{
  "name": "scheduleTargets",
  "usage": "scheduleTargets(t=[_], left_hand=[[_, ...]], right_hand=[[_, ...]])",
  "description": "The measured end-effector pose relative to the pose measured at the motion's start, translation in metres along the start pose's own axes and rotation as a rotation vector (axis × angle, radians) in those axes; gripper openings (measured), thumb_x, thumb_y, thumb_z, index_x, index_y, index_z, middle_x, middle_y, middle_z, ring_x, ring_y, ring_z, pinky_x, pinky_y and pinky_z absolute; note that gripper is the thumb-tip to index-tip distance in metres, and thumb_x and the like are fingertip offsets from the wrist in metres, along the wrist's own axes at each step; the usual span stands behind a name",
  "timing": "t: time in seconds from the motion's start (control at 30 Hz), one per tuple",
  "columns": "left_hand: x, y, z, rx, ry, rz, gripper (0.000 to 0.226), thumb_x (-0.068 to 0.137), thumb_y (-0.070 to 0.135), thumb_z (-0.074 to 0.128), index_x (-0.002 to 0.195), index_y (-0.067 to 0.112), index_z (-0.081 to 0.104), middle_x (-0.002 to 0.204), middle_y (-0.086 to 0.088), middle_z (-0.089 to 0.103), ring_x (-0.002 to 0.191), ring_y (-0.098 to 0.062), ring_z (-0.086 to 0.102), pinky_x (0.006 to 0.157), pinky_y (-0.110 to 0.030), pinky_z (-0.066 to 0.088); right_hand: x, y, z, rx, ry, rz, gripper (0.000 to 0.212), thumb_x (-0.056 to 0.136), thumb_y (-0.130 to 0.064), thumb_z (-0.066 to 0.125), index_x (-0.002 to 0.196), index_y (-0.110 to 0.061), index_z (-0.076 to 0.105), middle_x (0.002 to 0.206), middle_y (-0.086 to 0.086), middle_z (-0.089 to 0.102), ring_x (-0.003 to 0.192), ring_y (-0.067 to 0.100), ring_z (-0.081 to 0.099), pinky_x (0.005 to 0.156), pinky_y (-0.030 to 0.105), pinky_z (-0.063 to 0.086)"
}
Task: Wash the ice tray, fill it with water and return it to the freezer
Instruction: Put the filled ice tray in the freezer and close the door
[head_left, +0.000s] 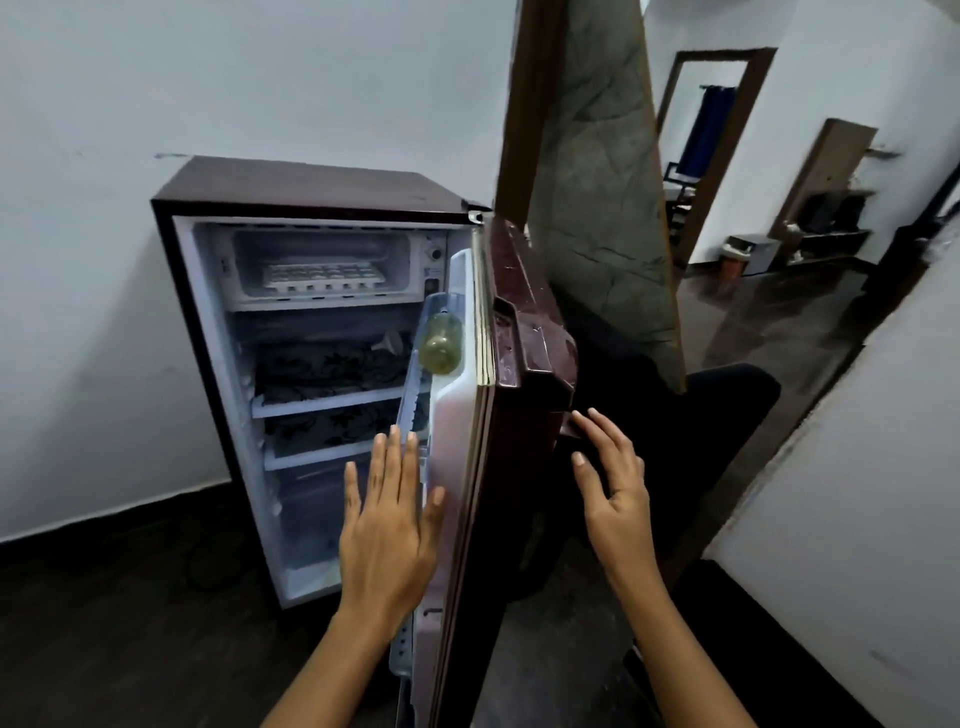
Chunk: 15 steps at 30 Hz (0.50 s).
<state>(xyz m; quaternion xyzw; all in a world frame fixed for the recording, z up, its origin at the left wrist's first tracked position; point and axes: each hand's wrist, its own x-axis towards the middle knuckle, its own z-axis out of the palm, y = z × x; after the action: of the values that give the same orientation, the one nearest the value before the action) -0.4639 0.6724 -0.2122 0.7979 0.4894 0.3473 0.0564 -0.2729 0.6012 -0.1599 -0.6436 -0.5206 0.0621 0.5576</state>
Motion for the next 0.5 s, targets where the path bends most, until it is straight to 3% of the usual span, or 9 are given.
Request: scheduleTargets(t=[0.1, 0.2, 0.4, 0.5], left_hand=[[-0.003, -0.006, -0.002, -0.028, 0.020, 0.000, 0.071, 0.096, 0.057, 0.008, 0.150, 0.011, 0.008, 0.157, -0.004, 0.006, 0.145, -0.011, -0.002, 0.117, -0.036, -0.007], [-0.001, -0.012, -0.004, -0.066, 0.055, -0.035, 0.073, 0.096, 0.058, 0.009, 0.150, 0.008, 0.005, 0.158, -0.004, 0.001, 0.146, -0.013, -0.003, 0.117, -0.034, -0.010], [0.008, -0.050, -0.016, -0.089, 0.119, -0.099, 0.069, 0.096, 0.056, 0.008, 0.150, 0.014, -0.001, 0.158, -0.005, 0.003, 0.146, -0.011, -0.003, 0.118, -0.037, -0.006], [0.014, -0.068, -0.022, -0.095, 0.151, -0.140, 0.068, 0.097, 0.053, 0.006, 0.149, 0.011, 0.000, 0.158, -0.005, 0.006, 0.146, -0.012, 0.000, 0.118, -0.033, -0.009]], right_hand=[[0.003, -0.005, 0.015, -0.012, -0.025, -0.073, 0.033, 0.087, -0.040, 0.048, 0.118, -0.052, 0.047, 0.133, -0.024, 0.046, 0.121, -0.009, 0.037, 0.101, 0.018, 0.027], [0.006, -0.008, 0.029, -0.058, -0.078, -0.161, 0.036, 0.086, -0.045, 0.046, 0.121, -0.047, 0.051, 0.132, -0.022, 0.050, 0.122, -0.006, 0.040, 0.099, 0.025, 0.031], [0.015, -0.020, 0.067, -0.057, -0.156, -0.269, 0.043, 0.084, -0.047, 0.052, 0.125, -0.038, 0.053, 0.128, -0.034, 0.050, 0.121, -0.008, 0.042, 0.098, 0.028, 0.031], [0.020, -0.027, 0.090, -0.076, -0.191, -0.329, 0.046, 0.084, -0.048, 0.052, 0.128, -0.035, 0.051, 0.133, -0.027, 0.048, 0.124, -0.010, 0.039, 0.099, 0.019, 0.024]])
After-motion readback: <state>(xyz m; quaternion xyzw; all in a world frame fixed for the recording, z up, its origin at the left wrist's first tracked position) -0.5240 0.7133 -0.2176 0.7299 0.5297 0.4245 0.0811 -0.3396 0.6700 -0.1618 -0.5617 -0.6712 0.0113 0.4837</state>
